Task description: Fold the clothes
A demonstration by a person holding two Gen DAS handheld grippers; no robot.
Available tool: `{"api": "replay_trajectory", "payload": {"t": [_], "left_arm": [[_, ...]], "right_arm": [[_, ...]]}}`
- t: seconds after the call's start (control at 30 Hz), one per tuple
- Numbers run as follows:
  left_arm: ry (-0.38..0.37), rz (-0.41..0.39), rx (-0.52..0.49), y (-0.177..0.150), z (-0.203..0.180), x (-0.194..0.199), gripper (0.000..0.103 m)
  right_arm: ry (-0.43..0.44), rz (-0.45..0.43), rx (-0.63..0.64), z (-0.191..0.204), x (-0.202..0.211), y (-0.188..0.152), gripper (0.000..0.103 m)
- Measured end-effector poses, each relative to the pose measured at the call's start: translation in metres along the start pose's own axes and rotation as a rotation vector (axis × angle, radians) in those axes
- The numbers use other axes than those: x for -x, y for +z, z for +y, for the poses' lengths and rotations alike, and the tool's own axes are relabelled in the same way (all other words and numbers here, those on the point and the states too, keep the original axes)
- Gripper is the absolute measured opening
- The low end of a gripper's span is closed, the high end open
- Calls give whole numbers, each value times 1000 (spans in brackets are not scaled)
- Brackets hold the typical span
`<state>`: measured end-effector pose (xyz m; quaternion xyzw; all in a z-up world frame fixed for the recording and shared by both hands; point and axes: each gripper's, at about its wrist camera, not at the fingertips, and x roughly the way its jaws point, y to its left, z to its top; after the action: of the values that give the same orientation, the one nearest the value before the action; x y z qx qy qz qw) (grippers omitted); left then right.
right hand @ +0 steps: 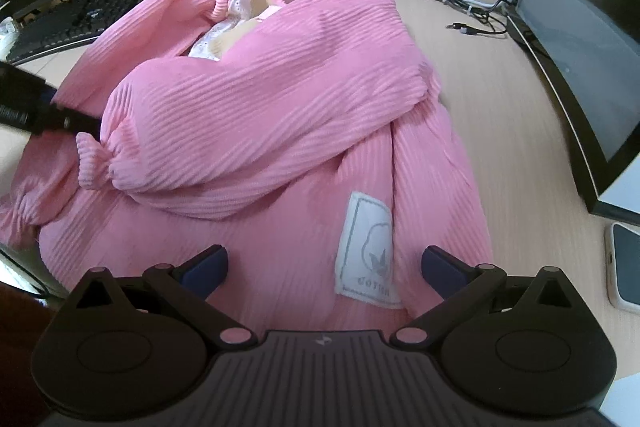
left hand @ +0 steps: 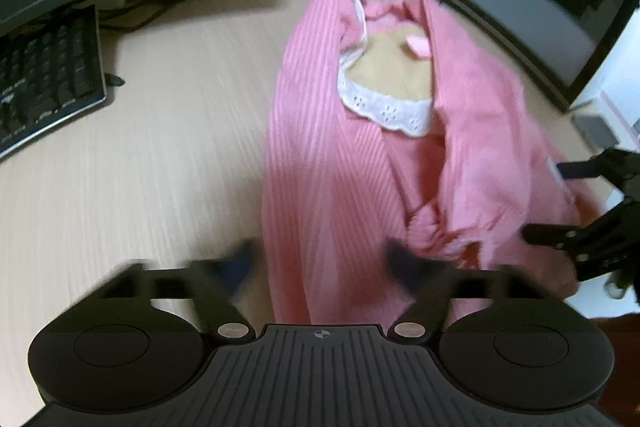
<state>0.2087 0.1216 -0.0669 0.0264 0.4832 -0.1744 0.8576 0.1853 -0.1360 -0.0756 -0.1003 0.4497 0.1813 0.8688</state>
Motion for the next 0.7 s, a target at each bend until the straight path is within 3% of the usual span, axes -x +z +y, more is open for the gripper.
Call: {"api": "replay_trajectory", "payload": {"t": [0.03,0.1,0.23,0.37,0.5,0.57,0.67,0.7], "left_arm": [[12,-9,0,3,4,2,48],[46,-42,7,12,14,8,26],[112,-107,22,30,36,20,12],[227,-206,127,60,92,43,8],[337,-262,203,78,136,55,7],[375,-280,256,83,154,58,7],[328,-312,343,79,169,66,13],[276,-321,355,75,166,68,22]], "right_arm": [[-4,-3,-1,1,1,0,103],[-11,-12,-1,2,2,-1,103],[-16,-90,47,8,22,1,103],[38,-189,149,20,41,17,103],[117,-166,340,49,30,32,103],[112,-145,480,66,18,30,103],[87,-122,658,85,1,24,100],[84,-127,659,85,-1,28,100]]}}
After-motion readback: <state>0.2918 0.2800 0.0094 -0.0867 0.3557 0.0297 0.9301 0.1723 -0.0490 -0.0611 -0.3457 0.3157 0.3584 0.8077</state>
